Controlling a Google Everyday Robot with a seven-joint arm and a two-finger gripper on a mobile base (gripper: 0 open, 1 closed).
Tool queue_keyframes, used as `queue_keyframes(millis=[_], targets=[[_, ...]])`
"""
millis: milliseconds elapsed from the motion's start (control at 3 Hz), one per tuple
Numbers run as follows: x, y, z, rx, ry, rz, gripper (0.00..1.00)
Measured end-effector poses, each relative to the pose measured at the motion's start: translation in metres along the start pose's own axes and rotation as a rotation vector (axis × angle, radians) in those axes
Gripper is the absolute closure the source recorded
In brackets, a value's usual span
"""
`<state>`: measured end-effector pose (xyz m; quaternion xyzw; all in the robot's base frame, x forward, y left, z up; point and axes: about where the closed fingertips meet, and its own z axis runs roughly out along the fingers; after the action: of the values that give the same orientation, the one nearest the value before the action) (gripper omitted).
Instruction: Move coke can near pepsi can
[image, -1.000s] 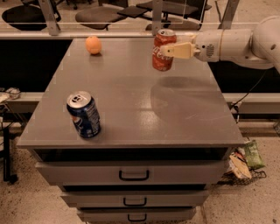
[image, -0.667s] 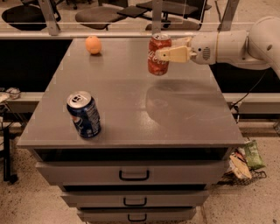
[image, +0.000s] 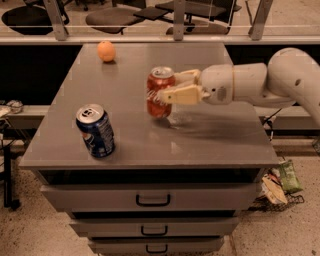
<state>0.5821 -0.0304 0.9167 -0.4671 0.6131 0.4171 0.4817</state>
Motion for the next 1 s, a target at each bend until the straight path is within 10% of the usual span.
queue_keyframes(millis=[333,1000], targets=[[0.0356,0.0481,0.0287,-0.120,-0.009,0.010,1.00],[0.0315,0.0554,0.0310,-0.138,-0.006,0.008,1.00]])
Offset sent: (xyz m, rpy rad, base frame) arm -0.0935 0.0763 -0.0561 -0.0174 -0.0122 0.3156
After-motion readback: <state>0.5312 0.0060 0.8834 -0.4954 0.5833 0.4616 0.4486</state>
